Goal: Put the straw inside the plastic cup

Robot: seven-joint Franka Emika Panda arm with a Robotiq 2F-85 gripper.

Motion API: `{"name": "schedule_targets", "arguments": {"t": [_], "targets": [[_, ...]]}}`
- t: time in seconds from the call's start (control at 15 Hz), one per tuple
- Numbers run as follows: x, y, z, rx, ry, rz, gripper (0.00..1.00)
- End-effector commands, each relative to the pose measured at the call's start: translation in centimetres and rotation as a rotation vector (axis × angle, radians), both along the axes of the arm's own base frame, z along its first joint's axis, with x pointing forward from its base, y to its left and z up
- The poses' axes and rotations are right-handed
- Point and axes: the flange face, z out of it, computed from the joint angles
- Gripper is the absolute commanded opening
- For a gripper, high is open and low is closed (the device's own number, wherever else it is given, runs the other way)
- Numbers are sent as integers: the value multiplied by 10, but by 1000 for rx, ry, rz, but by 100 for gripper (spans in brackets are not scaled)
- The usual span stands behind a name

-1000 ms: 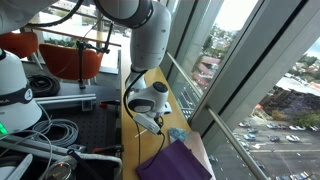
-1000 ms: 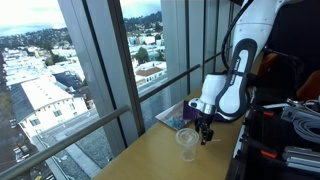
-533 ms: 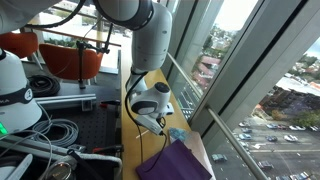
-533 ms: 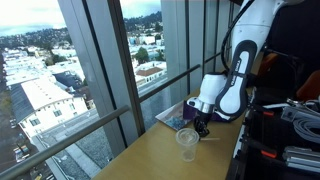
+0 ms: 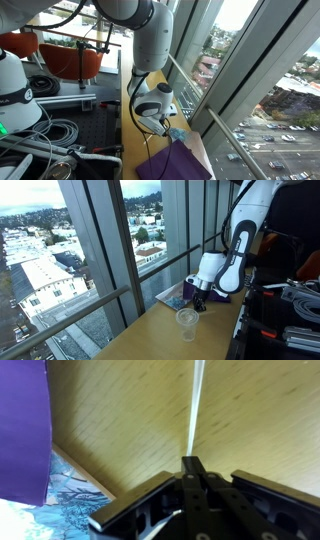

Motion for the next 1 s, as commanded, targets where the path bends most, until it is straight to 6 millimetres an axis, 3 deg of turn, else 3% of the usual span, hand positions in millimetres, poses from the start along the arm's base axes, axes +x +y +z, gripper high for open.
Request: {"name": "schedule_targets", "arguments": {"t": [0.0, 0.13, 0.33, 0.53, 0.93], "targets": [[8, -3, 19, -36, 6, -48, 0], [12, -3, 41, -50, 45, -98, 0], [25, 1, 95, -79, 147, -155, 0], [25, 3, 136, -100, 275, -201, 0], [30, 14, 195, -63, 582, -239, 0]]}}
